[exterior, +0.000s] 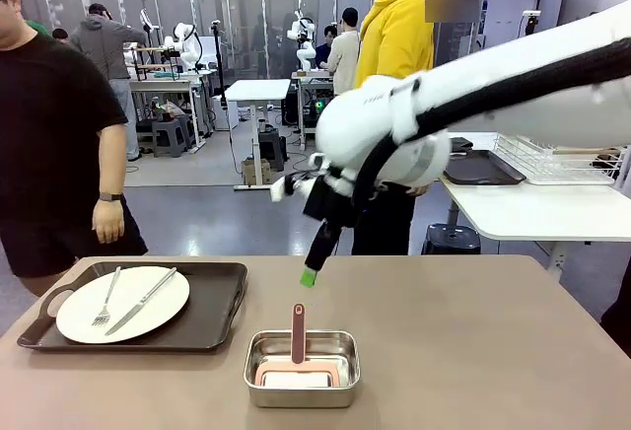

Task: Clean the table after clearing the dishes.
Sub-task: When the right (or left) Handle tray is removed, use the right hand (or left hand) to clean the right (or left) side of the table with the Lint Roller.

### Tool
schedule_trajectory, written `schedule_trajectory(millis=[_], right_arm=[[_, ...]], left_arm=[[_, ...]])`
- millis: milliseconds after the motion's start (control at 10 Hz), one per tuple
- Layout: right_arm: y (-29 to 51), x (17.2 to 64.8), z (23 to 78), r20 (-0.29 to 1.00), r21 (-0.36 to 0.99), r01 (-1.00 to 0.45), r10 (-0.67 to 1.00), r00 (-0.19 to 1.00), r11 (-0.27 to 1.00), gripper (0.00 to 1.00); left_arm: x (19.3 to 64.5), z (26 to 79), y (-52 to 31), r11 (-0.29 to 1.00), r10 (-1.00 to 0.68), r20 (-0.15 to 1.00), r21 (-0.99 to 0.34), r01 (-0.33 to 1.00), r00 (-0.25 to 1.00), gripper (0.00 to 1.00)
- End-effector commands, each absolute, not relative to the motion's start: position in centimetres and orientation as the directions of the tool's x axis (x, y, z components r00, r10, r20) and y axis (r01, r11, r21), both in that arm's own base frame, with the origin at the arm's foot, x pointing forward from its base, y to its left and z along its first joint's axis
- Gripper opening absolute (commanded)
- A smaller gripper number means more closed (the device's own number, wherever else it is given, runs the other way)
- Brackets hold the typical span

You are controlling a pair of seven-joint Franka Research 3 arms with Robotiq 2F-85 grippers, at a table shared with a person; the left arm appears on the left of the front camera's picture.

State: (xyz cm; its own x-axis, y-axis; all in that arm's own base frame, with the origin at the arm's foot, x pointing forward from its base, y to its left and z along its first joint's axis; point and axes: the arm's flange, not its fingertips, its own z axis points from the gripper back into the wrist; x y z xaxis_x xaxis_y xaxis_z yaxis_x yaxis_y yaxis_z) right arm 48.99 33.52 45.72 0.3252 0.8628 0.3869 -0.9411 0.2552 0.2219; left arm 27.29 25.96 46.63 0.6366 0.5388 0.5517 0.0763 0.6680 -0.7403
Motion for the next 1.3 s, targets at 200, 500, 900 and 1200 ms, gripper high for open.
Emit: schedule_trajectory(millis=[200,500,900,1200], right_arm=[[16.4,44.8,46.1,0.601,0.544,-0.740,0.432,0.672,0.395,1.00],[5.1,40.0,46.8,0.604,0.684,-0.629,0.197,0.772,0.369,1.00],[-10.6,34.7,46.7,0.484,0.801,-0.417,-0.053,0.874,0.429,1.00],[-20.6,30.7,46.3,0.457,0.818,-0.272,-0.286,0.842,0.507,1.00]], left_arm=[[27.2,46.7,26.2,0.660,0.539,0.563,-0.744,0.101,0.626,1.00],[27.2,46.7,26.2,0.660,0.539,0.563,-0.744,0.101,0.626,1.00],[27.2,46.7,26.2,0.660,0.539,0.563,-0.744,0.101,0.626,1.00],[27.2,46.7,26.2,0.660,0.539,0.563,-0.744,0.101,0.626,1.00]])
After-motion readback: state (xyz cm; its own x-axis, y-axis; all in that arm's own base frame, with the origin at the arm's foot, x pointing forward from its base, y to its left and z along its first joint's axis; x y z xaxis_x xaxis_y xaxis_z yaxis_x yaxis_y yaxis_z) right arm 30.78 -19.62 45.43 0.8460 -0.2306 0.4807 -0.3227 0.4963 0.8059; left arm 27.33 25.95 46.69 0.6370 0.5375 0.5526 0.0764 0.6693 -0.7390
